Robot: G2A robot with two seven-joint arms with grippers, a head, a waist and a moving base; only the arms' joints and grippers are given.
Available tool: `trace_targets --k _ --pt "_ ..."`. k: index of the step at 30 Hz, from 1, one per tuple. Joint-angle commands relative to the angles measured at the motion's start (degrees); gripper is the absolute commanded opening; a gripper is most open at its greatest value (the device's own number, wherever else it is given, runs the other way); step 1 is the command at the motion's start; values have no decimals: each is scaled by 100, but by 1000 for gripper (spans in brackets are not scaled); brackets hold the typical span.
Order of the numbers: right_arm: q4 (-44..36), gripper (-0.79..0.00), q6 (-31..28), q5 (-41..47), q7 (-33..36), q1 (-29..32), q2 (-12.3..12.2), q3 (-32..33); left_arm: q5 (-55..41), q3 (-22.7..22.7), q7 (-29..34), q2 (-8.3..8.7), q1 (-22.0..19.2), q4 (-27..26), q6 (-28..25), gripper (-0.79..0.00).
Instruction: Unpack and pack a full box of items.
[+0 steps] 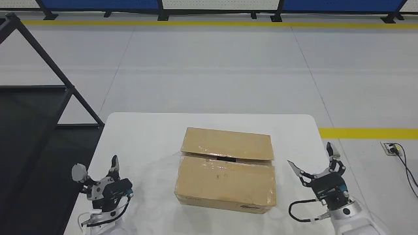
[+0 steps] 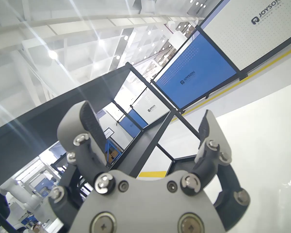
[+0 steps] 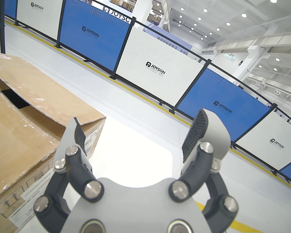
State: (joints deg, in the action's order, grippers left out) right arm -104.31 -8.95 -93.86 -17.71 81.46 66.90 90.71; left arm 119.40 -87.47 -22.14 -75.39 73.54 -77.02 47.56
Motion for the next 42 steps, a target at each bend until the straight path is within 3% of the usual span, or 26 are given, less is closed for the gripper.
trace_targets --k 1,7,13,21,26,35,42 --pt "10 0 -11 -3 10 -29 1 -17 -12 -42 37 -3 17 -14 2 0" --pt "45 0 -56 -37 53 -137 4 -64 -196 140 -121 -33 224 -296 -455 0" --pt "29 0 -83 -63 91 -174 4 -85 -207 219 -413 73 609 -668 -2735 0" --pt "-6 0 -55 -73 85 -119 4 -55 -84 -28 -375 221 440 -560 -4555 0" --pt "-40 0 -19 -61 77 -56 5 -30 7 125 -122 227 45 -239 -4877 0" --pt "-103 0 51 -47 82 52 9 20 152 660 392 130 -871 761 -4634 0" --pt "-142 0 76 -35 99 106 12 47 28 817 488 80 -1325 1222 -4423 0"
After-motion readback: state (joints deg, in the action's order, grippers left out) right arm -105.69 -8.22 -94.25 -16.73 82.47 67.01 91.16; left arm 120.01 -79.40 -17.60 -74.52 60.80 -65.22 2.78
